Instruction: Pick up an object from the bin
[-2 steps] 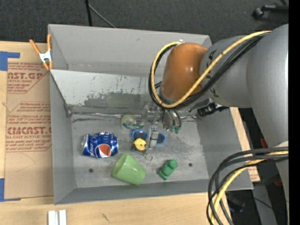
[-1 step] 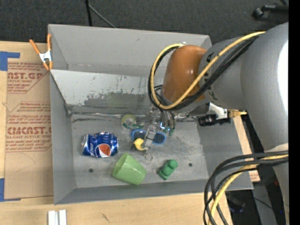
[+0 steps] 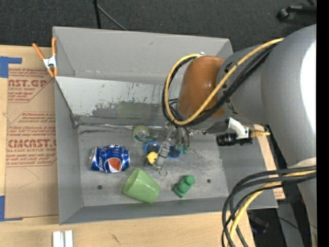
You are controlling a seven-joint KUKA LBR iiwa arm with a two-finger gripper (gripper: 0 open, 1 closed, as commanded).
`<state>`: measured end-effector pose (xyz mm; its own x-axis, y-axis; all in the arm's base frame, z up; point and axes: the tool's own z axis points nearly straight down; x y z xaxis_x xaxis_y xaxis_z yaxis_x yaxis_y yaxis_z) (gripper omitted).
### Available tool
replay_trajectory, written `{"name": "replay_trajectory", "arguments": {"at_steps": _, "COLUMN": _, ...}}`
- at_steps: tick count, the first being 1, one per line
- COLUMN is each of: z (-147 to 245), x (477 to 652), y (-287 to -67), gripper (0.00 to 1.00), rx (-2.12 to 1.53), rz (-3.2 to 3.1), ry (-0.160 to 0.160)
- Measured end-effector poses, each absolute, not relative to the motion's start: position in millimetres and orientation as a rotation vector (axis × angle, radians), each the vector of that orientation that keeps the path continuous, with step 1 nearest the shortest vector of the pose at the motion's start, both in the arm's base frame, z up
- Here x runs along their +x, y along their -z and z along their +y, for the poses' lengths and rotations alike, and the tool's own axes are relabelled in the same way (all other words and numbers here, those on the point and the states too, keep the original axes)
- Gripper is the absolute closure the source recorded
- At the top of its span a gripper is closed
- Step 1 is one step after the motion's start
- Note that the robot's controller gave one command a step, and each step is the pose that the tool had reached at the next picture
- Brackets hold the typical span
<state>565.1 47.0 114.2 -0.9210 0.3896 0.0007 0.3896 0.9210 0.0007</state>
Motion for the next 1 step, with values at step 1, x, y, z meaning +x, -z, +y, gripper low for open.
{"name": "replay_trajectory", "arguments": {"at_steps": 1, "z": 47.1, "x": 545.6, "y": -68.0, "gripper": 0.0, "rx": -0.948, "rz": -2.991, "ry": -0.001}}
